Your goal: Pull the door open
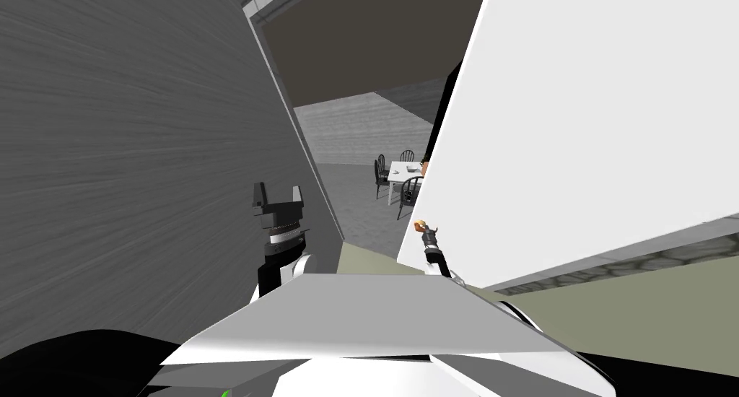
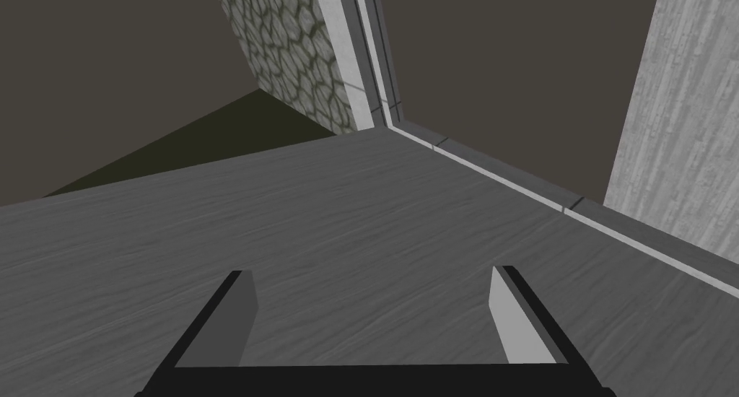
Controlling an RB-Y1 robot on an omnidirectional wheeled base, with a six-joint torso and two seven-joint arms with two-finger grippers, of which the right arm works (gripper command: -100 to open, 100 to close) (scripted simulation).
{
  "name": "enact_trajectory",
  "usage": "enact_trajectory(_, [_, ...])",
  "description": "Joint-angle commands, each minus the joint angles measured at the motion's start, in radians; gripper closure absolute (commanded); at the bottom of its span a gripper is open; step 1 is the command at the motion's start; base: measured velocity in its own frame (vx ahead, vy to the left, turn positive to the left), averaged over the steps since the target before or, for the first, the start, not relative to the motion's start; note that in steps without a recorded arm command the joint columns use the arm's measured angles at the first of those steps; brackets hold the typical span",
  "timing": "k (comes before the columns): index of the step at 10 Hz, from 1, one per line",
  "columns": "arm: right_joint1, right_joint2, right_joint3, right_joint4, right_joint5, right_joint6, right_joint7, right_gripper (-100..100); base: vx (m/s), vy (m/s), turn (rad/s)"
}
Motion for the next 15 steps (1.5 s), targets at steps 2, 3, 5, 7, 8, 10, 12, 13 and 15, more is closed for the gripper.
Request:
enact_trajectory(2, [0.012,-0.015,0.019,-0.001,0.010,-0.008,-0.027,100,-0.186,-0.034,0.139])
enact_trajectory(3, [0.018,-0.025,0.029,-0.002,0.015,-0.013,-0.043,100,-0.185,-0.010,0.104])
enact_trajectory(5, [0.030,-0.048,0.051,-0.004,0.027,-0.025,-0.078,100,-0.208,0.006,0.123])
enact_trajectory(7, [0.041,-0.069,0.071,-0.006,0.038,-0.035,-0.110,100,-0.213,-0.009,0.115])
enact_trajectory(8, [0.048,-0.081,0.083,-0.008,0.044,-0.041,-0.128,100,-0.213,-0.049,0.152])
enact_trajectory(10, [0.048,-0.083,0.084,-0.005,0.044,-0.040,-0.129,100,-0.158,-0.039,0.077])
enact_trajectory(12, [0.056,-0.099,0.138,-0.014,0.047,-0.055,-0.154,100,-0.152,0.030,-0.051])
enact_trajectory(13, [0.057,-0.104,0.151,-0.016,0.048,-0.060,-0.159,100,-0.183,0.022,-0.050])
enact_trajectory(15, [0.060,-0.115,0.181,-0.022,0.049,-0.069,-0.172,100,-0.123,0.001,-0.030])
